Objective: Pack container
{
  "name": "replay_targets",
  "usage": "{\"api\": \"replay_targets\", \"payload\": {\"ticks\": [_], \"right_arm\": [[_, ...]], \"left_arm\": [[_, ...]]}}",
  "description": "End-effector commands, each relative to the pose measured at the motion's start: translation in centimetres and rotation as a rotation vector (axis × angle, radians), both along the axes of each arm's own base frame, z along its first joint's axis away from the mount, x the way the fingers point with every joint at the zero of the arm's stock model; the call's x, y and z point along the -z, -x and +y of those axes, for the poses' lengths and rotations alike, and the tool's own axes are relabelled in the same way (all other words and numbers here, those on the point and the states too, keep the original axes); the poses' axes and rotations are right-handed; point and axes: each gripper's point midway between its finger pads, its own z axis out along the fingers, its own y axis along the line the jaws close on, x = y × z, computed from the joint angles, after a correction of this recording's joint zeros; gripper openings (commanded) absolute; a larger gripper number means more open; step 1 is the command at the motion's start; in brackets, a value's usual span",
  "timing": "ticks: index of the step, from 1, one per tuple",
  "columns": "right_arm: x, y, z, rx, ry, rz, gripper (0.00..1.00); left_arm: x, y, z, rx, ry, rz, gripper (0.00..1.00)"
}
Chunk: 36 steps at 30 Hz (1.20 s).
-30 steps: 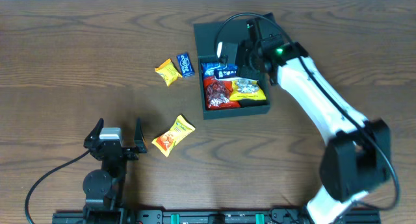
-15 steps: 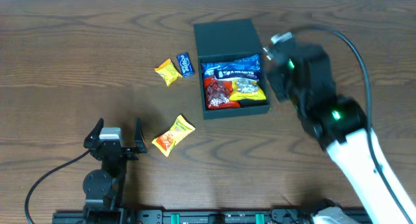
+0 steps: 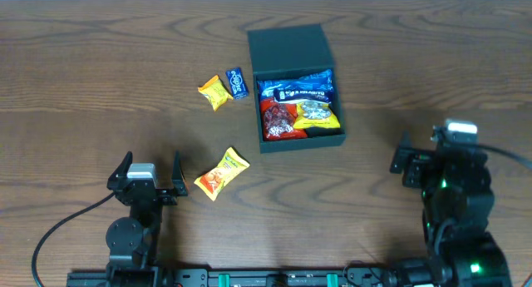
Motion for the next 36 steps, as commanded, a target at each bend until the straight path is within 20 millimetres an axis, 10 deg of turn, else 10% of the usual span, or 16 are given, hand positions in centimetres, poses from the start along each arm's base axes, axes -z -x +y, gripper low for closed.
{"api": "replay_targets", "payload": {"ticks": [1,13,36], "right_arm": [[2.0,0.7,-0.9,0.046,-0.02,-0.004,0.99],[10.2,2.0,-1.5,0.069,-0.009,0.137,0.99],[10.4,2.1,-1.5,0.069,-0.009,0.143,0.99]], "left_arm": [[1.9,0.2,0.3,-0.015,0.006,0.064,0.95],[1.9,0.2,0.3,-0.015,0.006,0.063,0.95],[0.1,0.2,-1.3,0.055,0.227,0.029,0.95]]}}
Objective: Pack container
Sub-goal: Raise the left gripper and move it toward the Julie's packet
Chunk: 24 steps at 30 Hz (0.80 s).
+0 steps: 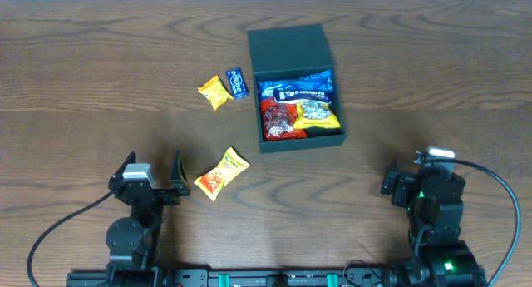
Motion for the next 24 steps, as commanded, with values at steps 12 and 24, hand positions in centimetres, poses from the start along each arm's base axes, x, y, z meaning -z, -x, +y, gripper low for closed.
{"api": "replay_targets", "payload": {"ticks": [12,24], "right_arm": [[0.2,0.1,-0.2,0.018,-0.008,0.001,0.99],[0.2,0.1,-0.2,0.018,-0.008,0.002,0.99]], "left_arm": [[-8.3,5.9,-0.7,0.042,0.1,0.193,0.95],[-6.4,-1.9,-4.1,0.153,0.077,0.979,0.96]]}}
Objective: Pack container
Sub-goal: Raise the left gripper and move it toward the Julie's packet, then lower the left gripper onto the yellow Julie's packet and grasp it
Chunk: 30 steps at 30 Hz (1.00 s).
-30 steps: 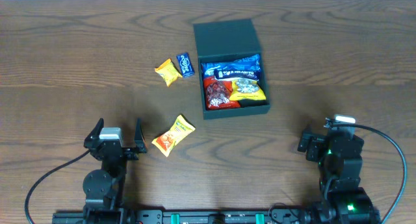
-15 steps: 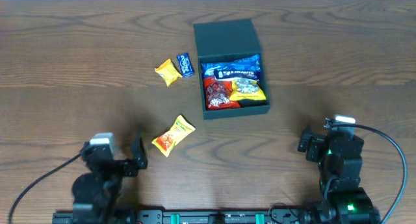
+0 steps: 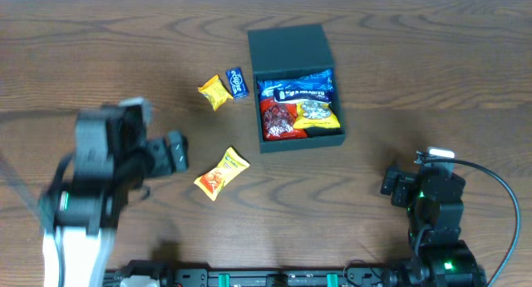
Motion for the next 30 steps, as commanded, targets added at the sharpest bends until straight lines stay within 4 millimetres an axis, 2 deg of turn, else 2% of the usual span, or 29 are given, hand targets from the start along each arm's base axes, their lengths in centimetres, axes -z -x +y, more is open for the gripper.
{"api": "replay_targets", "payload": {"ticks": [1,4,5,8,10,12,13,14,16,17,20,23,26,30], "right_arm": [[0.1,0.1,-0.2,0.016,-0.006,0.0,0.99],[0.1,0.1,-0.2,0.016,-0.006,0.0,0.99],[0.1,0.1,-0.2,0.016,-0.006,0.0,0.99],[0.1,0.1,-0.2,0.016,-0.006,-0.001,0.99],[0.1,0.1,-0.2,0.016,-0.006,-0.001,0.99],[0.1,0.1,-0.2,0.016,-0.006,-0.001,0.99],[0.1,0.1,-0.2,0.016,-0.006,0.0,0.99],[0.1,0.1,-0.2,0.016,-0.006,-0.001,0.99],[0.1,0.1,-0.2,0.016,-0.006,0.0,0.99],[0.1,0.1,-0.2,0.016,-0.006,0.0,0.99],[0.1,0.1,-0.2,0.016,-0.006,-0.001,0.99],[0.1,0.1,-0.2,0.016,-0.006,0.0,0.99],[0.1,0.1,-0.2,0.016,-0.006,-0.001,0.99],[0.1,0.1,-0.2,0.016,-0.006,-0.001,0.99]], "left_arm": [[0.8,-2.4,-1.6,0.087,-0.014,0.108,0.96],[3.4,-5.1,-4.2,0.192,-0.035,0.213,0.96],[4.5,-6.0,-6.1,0.244,-0.035,0.242,0.96],[6.7,-7.3,-10.1,0.383,-0.068,0.24,0.96],[7.5,-7.3,-13.5,0.465,-0.026,0.232,0.96],[7.9,-5.9,-15.5,0.591,-0.009,0.243,0.95],[8.3,-5.0,-15.7,0.649,-0.035,0.262,0.96],[8.7,-4.1,-15.0,0.682,-0.082,0.291,0.95],[9.5,-1.8,-11.8,0.649,-0.207,0.426,0.95],[9.6,-1.1,-11.1,0.647,-0.226,0.465,0.95],[9.5,2.0,-10.6,0.772,-0.212,0.566,0.95],[9.9,2.5,-10.6,0.777,-0.2,0.585,0.95],[10.8,1.9,-10.2,0.776,-0.233,0.563,0.95],[13.6,0.7,-9.6,0.678,-0.256,0.531,0.95]]}}
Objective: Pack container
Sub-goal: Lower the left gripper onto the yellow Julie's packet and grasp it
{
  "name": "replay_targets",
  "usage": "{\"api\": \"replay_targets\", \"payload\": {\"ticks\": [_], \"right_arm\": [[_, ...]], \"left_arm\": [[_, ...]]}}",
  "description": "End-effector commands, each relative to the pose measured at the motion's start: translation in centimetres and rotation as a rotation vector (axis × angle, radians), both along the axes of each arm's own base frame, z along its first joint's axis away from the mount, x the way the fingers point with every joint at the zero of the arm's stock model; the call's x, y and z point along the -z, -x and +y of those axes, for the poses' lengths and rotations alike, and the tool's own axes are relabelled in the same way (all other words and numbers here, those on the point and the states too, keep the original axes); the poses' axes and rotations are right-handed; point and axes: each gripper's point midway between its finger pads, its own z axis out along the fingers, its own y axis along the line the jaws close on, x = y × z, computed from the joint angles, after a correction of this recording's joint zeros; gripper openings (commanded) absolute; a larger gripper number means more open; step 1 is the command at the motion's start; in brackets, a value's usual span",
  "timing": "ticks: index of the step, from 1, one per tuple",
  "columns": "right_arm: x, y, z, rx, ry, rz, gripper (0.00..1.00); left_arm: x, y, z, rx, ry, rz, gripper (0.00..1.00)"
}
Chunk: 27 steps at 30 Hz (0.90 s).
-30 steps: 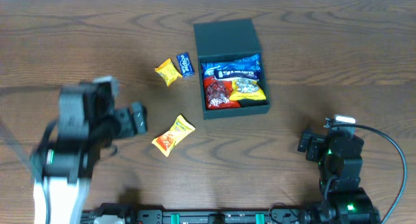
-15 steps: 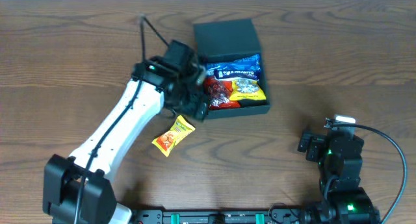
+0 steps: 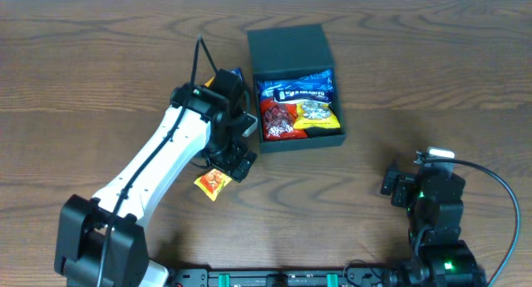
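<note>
The dark open box (image 3: 337, 140) stands mid-table, its lid folded back, with blue, red and yellow snack bags (image 3: 298, 106) inside. My left arm reaches across to just left of the box. Its left gripper (image 3: 237, 160) hangs open right above the yellow-orange packet (image 3: 212, 183), whose top end it covers. A small yellow packet (image 3: 219, 80) and a blue packet (image 3: 238, 71) peek out from behind the left wrist. The right gripper (image 3: 399, 185) is folded low at the near right, its fingers hard to make out.
Brown wooden tabletop (image 3: 432, 62) all round. A black cable (image 3: 198, 58) loops up from the left arm beside the box. The right arm's cable (image 3: 507, 195) curves along the near right edge.
My left arm has swung from the left side of the table over to the box's left side, and its gripper is now above the yellow-orange packet. The right arm is unchanged.
Both arms began near the front edge, the right one slightly raised. The right arm then folded down to rest. My left arm lifted off at the left, and now stretches over the loose packets beside the box. The packets and the box have not shifted.
</note>
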Motion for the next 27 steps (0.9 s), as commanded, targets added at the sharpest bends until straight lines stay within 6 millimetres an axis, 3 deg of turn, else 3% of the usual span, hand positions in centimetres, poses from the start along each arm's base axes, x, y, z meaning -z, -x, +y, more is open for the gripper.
{"api": "replay_targets", "payload": {"ticks": [1,3,8,12,17,22,27], "right_arm": [[0.1,0.1,-0.2,0.018,-0.005,0.0,0.99],[0.1,0.1,-0.2,0.018,-0.005,0.001,0.99],[0.1,0.1,-0.2,0.018,-0.005,0.0,0.99],[0.1,0.1,-0.2,0.018,-0.005,0.0,0.99],[0.1,0.1,-0.2,0.018,-0.005,0.0,0.99],[0.1,0.1,-0.2,0.018,-0.005,0.0,0.99],[0.1,0.1,-0.2,0.018,-0.005,0.0,0.99]], "left_arm": [[1.7,-0.1,1.1,-0.058,-0.041,-0.007,0.95],[2.5,-0.2,1.5,-0.079,-0.052,-0.013,0.96],[4.2,2.2,2.4,-0.079,-0.072,0.052,0.95],[4.9,3.0,2.8,-0.078,-0.048,-0.011,0.96],[4.6,2.0,2.4,-0.071,0.03,-0.163,0.95],[5.2,1.5,2.2,0.206,0.037,-0.218,0.95],[6.7,0.4,2.4,0.243,-0.003,-0.227,0.96]]}}
